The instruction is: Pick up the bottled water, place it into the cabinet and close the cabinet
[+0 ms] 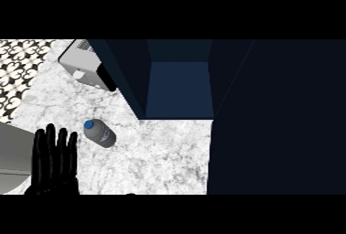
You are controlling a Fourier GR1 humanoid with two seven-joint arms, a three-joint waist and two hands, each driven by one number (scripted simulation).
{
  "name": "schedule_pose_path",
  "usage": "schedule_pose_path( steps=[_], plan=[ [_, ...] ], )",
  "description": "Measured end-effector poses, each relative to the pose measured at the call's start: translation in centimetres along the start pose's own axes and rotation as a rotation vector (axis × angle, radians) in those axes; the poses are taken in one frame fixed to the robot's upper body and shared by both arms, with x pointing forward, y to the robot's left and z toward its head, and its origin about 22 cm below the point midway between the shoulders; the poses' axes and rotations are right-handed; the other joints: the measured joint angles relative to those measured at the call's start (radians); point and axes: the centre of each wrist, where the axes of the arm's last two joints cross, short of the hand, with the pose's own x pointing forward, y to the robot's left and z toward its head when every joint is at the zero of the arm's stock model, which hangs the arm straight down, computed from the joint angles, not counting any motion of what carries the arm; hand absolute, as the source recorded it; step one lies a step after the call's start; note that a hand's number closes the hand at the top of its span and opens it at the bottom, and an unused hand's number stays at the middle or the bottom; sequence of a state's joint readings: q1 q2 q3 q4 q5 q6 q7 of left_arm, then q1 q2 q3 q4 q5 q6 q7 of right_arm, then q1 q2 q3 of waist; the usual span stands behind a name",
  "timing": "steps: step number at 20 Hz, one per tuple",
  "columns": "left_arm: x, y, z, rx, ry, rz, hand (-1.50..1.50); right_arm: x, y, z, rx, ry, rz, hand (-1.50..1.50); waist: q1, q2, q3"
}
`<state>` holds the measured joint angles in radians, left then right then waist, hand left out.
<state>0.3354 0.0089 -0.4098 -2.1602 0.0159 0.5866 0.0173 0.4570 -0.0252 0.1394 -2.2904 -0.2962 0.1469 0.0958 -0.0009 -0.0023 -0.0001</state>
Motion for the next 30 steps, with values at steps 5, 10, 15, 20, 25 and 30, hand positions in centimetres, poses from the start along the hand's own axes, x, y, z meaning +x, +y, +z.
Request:
schedule_pose_path(
  steps=[5, 10, 15, 20, 25, 30],
  plan=[
    [-1.0, 0.4, 0.9, 0.009, -0.004, -0.006, -1.5, -0.4, -0.4, 0.9, 0.006, -0.007, 0.004, -1.5, 0.0, 0.0, 0.0],
    [-1.7, 2.0, 1.3, 0.003, -0.024, -0.013, -1.5, -0.8, 0.2, 0.7, 0.01, -0.011, 0.01, -1.5, 0.001, 0.0, 0.0],
    [-2.3, 3.8, 1.5, 0.054, -0.043, -0.018, -1.5, -1.4, 0.1, 0.9, 0.008, -0.011, 0.019, -1.5, 0.002, 0.0, 0.0],
    [-2.7, 5.8, 0.7, 0.087, -0.041, -0.042, -1.5, -1.5, 0.1, 1.7, 0.015, -0.02, 0.018, -1.5, 0.0, 0.0, 0.0],
    [-4.4, 8.0, -0.7, 0.096, -0.029, -0.071, -1.5, -2.1, -0.3, 2.3, 0.025, -0.014, 0.023, -1.5, -0.002, 0.001, 0.0],
    [-6.7, 9.7, -1.8, 0.101, -0.008, -0.106, -1.5, -2.4, 0.0, 2.6, 0.03, -0.02, 0.02, -1.5, -0.003, 0.001, 0.0]
  ],
)
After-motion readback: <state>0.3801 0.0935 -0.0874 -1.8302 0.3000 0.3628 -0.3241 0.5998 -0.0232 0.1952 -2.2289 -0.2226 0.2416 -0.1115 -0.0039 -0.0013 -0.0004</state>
